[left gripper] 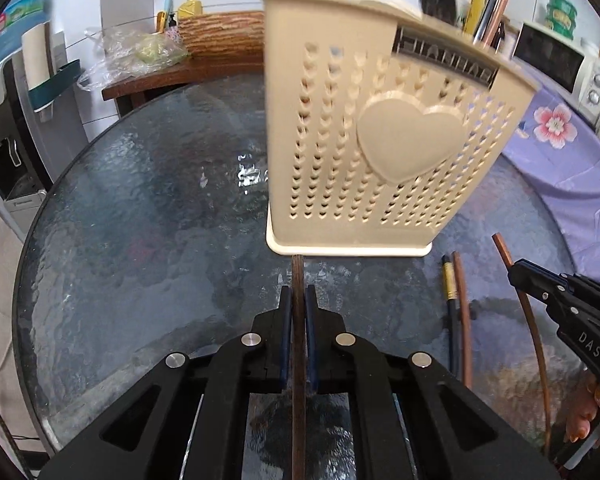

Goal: Organize utensils
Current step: 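Lift and carry both wooden chopsticks with both tools over the holder, then lower both chopsticks into the holder and open both tools, then move left tool back to the yellow-tipped black chopstick while right tool withdraws, then lower left tool around the black chopstick and a wooden chopstick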

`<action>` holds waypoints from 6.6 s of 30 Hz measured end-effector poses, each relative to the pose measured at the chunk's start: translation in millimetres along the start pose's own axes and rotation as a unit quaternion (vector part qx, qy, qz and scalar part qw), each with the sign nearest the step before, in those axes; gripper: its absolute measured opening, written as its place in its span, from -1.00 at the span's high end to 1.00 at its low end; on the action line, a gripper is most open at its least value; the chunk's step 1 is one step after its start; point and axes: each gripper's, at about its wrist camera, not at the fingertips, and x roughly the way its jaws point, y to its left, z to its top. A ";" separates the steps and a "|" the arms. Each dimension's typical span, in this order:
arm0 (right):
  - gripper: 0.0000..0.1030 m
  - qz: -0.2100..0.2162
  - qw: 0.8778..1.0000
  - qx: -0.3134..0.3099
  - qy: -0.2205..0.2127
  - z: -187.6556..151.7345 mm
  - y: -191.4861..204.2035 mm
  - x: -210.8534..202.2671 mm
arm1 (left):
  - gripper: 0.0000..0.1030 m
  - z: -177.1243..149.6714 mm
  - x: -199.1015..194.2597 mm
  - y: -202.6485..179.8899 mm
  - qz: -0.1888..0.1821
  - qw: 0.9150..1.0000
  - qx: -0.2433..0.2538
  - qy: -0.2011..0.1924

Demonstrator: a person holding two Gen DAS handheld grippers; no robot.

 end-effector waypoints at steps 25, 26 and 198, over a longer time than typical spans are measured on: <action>0.86 0.146 0.979 -0.009 -0.141 20.3 19.0 -131.8 | 0.88 4.7 -138.8 -23.9 -0.063 0.986 0.011 -0.154; 0.86 0.150 0.978 -0.011 -0.143 20.6 20.9 -135.4 | 0.88 4.4 -142.5 -24.5 -0.064 0.985 0.013 -0.158; -0.45 -0.011 0.999 -0.004 0.031 -69.8 -7.0 -36.6 | 0.24 -72.9 -18.2 -69.4 -0.080 0.991 0.107 0.026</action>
